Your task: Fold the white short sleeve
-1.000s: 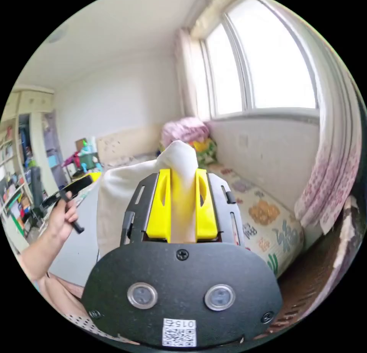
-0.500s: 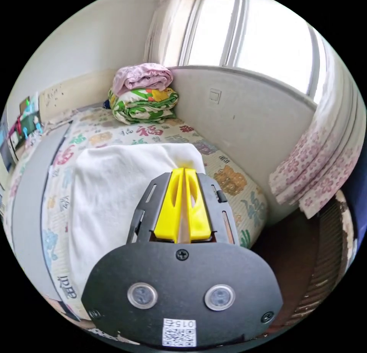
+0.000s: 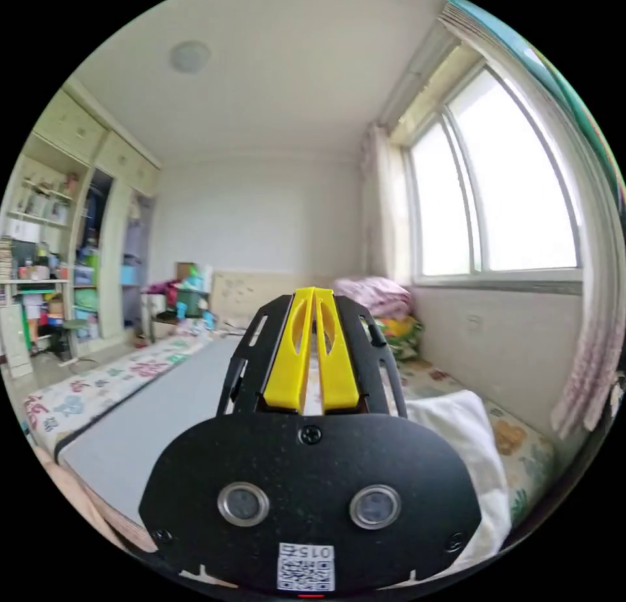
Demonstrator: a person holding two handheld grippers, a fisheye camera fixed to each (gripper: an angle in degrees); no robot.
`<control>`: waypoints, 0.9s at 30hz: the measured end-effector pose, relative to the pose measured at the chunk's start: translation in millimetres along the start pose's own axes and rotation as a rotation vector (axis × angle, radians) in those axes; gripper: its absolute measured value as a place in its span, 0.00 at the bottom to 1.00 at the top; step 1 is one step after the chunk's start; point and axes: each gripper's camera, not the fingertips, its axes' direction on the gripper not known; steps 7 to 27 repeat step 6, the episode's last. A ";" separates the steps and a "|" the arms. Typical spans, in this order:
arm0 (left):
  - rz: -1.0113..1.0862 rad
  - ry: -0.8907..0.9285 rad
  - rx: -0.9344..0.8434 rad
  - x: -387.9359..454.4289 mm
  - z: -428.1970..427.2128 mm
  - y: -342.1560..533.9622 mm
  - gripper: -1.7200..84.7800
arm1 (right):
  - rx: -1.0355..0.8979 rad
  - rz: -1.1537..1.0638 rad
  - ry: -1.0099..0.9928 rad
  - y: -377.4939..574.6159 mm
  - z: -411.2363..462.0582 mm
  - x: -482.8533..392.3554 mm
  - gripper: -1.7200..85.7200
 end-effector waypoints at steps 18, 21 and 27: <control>-0.209 -0.032 -0.397 -145.5 57.2 171.4 0.11 | 0.015 0.093 -0.778 1.2 -90.3 -132.6 0.01; -0.209 -0.032 -0.397 -145.5 57.2 171.4 0.11 | 0.015 0.093 -0.778 1.2 -90.3 -132.6 0.01; -0.209 -0.032 -0.397 -145.5 57.2 171.4 0.11 | 0.015 0.093 -0.778 1.2 -90.3 -132.6 0.01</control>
